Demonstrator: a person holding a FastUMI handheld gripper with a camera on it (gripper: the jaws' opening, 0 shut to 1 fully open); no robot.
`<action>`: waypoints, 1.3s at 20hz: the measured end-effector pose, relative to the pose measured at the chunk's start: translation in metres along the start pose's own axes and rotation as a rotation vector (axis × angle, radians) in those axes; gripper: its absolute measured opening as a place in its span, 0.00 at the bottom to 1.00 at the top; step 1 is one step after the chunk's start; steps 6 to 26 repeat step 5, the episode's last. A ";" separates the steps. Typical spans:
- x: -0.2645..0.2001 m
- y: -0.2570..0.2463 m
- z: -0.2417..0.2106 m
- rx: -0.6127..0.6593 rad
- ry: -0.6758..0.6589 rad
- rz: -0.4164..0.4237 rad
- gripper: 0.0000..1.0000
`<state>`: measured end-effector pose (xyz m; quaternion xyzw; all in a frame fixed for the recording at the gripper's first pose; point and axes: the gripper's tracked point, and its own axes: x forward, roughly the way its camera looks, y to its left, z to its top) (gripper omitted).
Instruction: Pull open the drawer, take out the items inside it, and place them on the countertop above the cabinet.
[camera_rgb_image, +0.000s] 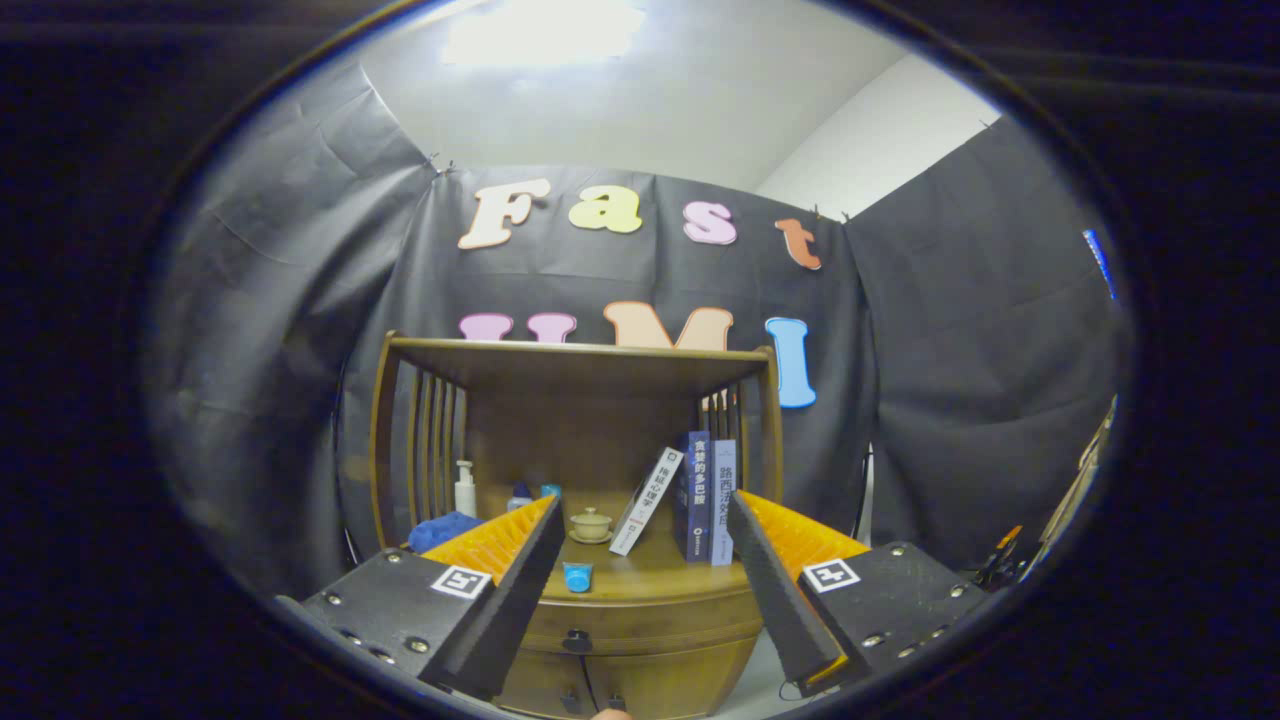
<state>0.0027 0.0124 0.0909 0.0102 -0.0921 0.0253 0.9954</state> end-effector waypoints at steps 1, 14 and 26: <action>-0.002 -0.010 0.000 -0.006 0.002 -0.027 0.98; -0.013 -0.015 -0.007 -0.011 0.026 0.003 0.98; -0.013 -0.015 -0.007 -0.011 0.026 0.003 0.98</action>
